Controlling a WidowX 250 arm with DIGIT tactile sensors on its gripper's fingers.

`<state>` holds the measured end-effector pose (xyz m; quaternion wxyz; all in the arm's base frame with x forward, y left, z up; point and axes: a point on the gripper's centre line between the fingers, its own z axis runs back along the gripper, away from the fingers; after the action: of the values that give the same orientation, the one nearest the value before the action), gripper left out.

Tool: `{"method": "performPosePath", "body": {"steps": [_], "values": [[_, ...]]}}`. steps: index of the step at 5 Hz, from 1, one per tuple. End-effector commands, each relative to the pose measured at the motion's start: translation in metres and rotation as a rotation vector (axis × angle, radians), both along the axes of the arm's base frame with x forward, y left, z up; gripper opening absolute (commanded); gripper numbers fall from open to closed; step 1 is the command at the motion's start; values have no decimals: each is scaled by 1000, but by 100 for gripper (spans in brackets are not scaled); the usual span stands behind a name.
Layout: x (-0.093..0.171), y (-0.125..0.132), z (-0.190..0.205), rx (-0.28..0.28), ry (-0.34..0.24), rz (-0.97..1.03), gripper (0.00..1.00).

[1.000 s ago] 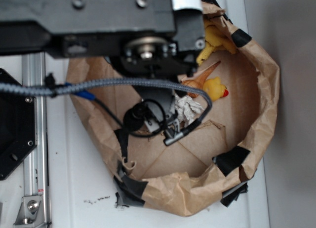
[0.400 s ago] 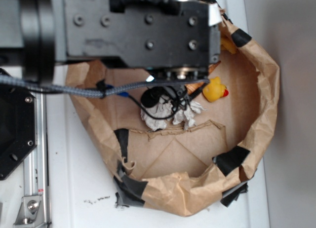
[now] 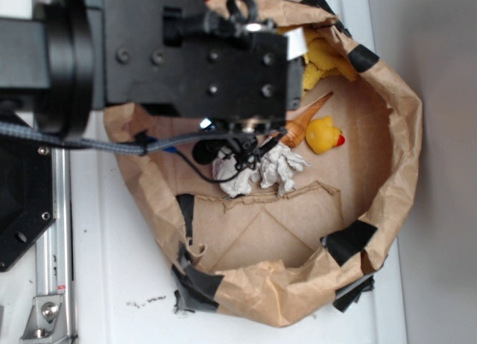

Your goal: Grab the wood chip.

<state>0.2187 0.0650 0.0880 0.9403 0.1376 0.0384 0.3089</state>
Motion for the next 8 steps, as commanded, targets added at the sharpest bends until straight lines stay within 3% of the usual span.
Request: {"method": "performPosePath", "body": {"steps": [1, 2, 3, 4, 6, 8], "values": [[2, 17, -15, -11, -84, 18, 100], [7, 26, -16, -15, -103, 41, 100], [16, 18, -17, -72, -116, 37, 100], [16, 9, -11, -60, -125, 21, 100], [2, 43, -26, -5, -97, 78, 100], [3, 42, -37, 1, -89, 46, 100]]}}
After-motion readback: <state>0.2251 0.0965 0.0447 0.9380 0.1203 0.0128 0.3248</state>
